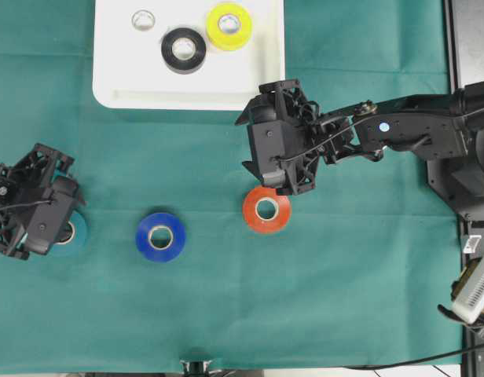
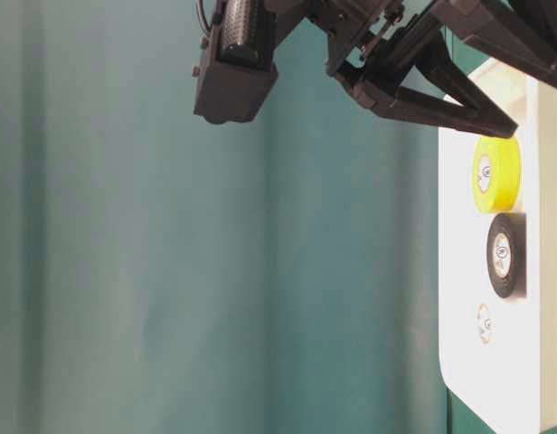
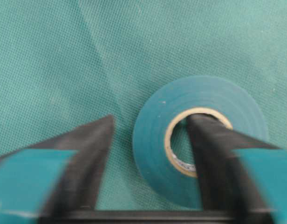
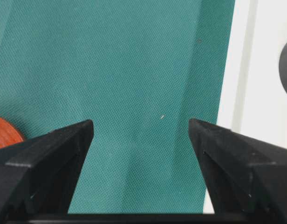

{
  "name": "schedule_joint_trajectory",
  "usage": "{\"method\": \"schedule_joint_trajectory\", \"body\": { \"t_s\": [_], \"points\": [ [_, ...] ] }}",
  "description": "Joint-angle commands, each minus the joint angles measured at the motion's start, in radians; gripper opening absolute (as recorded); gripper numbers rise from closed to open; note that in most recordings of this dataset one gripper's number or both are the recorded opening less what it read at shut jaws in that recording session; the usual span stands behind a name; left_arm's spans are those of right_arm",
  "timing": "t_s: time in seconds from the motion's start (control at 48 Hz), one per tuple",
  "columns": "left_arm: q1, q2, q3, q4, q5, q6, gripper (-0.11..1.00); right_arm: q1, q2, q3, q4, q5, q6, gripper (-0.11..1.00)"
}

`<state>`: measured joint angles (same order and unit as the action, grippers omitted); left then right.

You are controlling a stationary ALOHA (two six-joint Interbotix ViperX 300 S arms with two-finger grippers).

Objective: Put the tape alternately from left to right into the white case.
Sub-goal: 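Lower the left gripper onto the teal tape roll and close it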

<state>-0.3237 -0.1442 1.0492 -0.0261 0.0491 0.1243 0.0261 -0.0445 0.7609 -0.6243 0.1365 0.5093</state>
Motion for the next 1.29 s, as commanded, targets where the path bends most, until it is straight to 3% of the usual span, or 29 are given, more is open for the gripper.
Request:
{"method": "schedule_joint_trajectory", "body": {
  "t_s": [0.0, 0.063, 0.125, 1.271],
  "points": [
    [-0.011, -0.026, -0.018, -0.002, -0.002, -0.002, 0.47, 0.002, -0.025, -0.009, 0.002, -0.006, 0.002, 0.85],
    [-0.012, -0.031, -0.02, -0.002, -0.002, -0.002, 0.3, 0.002, -0.026, -0.009, 0.002, -0.006, 0.002, 0.85],
    [-0.012, -0.035, -0.021, -0.002, -0.002, -0.002, 0.22, 0.002, -0.025, -0.009, 0.002, -0.006, 0.002, 0.85],
    [-0.037, -0.098, -0.092, -0.002, 0.031, 0.0, 0.22, 0.002, -0.025, 0.008, 0.003, -0.006, 0.002, 0.85]
  ]
}}
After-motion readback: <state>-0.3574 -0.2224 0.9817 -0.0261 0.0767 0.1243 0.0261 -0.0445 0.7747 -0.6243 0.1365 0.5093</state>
